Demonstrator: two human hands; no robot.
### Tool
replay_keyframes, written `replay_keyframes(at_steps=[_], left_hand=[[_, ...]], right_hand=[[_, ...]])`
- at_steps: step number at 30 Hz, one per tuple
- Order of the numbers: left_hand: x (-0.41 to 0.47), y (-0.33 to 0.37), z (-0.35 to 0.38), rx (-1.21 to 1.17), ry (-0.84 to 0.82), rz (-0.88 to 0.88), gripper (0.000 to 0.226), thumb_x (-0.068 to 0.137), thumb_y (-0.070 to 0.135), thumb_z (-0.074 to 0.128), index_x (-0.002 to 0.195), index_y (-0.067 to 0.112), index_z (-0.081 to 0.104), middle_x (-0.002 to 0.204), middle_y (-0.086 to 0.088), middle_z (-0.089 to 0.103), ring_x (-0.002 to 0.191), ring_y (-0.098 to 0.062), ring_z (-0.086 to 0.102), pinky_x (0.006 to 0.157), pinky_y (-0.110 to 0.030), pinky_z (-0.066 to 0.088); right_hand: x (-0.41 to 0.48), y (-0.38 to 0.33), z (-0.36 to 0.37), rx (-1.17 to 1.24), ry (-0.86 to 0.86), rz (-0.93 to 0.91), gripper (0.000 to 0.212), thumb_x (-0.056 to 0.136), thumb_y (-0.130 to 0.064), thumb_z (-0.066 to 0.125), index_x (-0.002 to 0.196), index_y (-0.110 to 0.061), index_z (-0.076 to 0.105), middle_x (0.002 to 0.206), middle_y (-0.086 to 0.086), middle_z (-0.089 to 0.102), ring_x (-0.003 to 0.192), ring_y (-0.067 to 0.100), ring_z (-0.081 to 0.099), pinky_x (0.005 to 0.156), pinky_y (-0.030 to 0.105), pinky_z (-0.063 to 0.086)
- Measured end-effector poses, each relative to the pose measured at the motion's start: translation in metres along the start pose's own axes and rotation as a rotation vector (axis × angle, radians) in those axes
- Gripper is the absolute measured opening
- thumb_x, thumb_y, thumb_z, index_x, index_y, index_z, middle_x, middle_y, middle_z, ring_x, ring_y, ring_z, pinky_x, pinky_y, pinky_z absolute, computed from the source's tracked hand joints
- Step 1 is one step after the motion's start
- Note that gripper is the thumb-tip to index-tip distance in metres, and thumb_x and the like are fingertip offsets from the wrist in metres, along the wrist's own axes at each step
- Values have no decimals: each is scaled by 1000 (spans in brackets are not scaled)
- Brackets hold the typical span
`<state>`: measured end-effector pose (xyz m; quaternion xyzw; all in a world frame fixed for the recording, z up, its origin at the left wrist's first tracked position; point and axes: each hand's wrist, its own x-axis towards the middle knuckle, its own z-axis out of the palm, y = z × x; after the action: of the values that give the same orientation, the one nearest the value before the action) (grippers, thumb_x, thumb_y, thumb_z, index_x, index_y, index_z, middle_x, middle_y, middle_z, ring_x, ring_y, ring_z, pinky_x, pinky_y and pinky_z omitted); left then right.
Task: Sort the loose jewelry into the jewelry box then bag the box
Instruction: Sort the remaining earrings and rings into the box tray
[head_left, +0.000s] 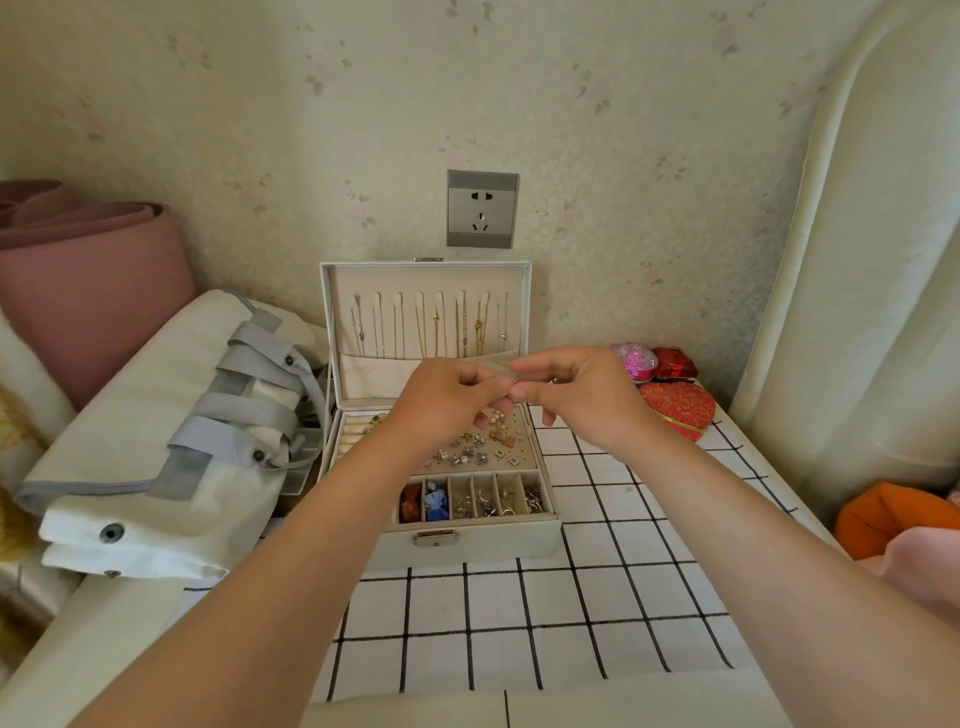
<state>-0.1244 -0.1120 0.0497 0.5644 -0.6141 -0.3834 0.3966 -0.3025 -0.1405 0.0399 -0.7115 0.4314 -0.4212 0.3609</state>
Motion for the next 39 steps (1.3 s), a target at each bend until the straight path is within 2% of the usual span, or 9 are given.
replay_keyframes(at_steps=[9,11,14,17,19,26,32,36,39], left_hand=[[3,-7,6,29,-52,-34,19,98,33,58,94,25,75,81,10,75,64,-2,62,58,-17,41],[4,-14,10,222,-61,30,22,98,34,55,95,26,75,83,9,72,71,-6,61,65,-23,45],[7,-35,13,691,-35,273,23,98,33,55,112,32,72,111,8,65,105,-13,50,91,-33,43],[6,-45,13,865,-96,458,29,96,32,53,120,33,69,128,13,59,118,-13,39,98,-37,38],[5,-47,14,880,-130,525,31,97,30,51,123,31,68,132,15,59,120,-11,39,98,-34,36],[4,-47,21,903,-157,562,36,99,25,46,129,28,64,134,16,58,125,-9,40,99,-29,28],[7,-43,20,758,-110,534,32,96,20,46,116,25,71,117,10,68,110,-14,48,99,-37,41],[12,-44,10,712,17,423,39,97,18,48,135,18,58,134,0,59,125,-18,43,107,-33,36],[12,-46,8,781,-35,405,40,97,21,48,137,18,56,134,-1,57,126,-19,43,107,-38,39]], right_hand=[[0,2,-3,-109,-27,26,4,85,-15,78,87,-18,80,77,-4,75,50,11,58,53,20,49],[0,6,-2,-165,-12,79,7,87,-17,76,82,-23,77,74,-9,72,48,10,58,51,15,46],[1,15,-1,-242,15,145,12,89,-19,74,79,-25,73,81,-7,71,45,5,59,50,14,47],[2,25,-1,-264,55,198,10,90,-20,73,80,-23,72,84,2,72,43,2,57,47,15,47],[4,30,-1,-303,82,212,8,90,-22,72,82,-22,73,82,-1,71,45,-2,56,47,14,44],[12,37,9,-494,154,150,16,89,-27,69,75,-35,68,81,-14,69,82,7,66,76,30,54],[16,42,18,-686,111,103,9,88,-27,64,86,-30,73,89,-11,72,86,13,65,73,32,53],[18,44,21,-789,64,52,12,90,-28,63,91,-30,74,92,-11,72,86,14,64,66,27,43],[21,42,22,-834,41,15,12,90,-26,61,91,-30,73,93,-9,71,86,15,64,65,26,40]])
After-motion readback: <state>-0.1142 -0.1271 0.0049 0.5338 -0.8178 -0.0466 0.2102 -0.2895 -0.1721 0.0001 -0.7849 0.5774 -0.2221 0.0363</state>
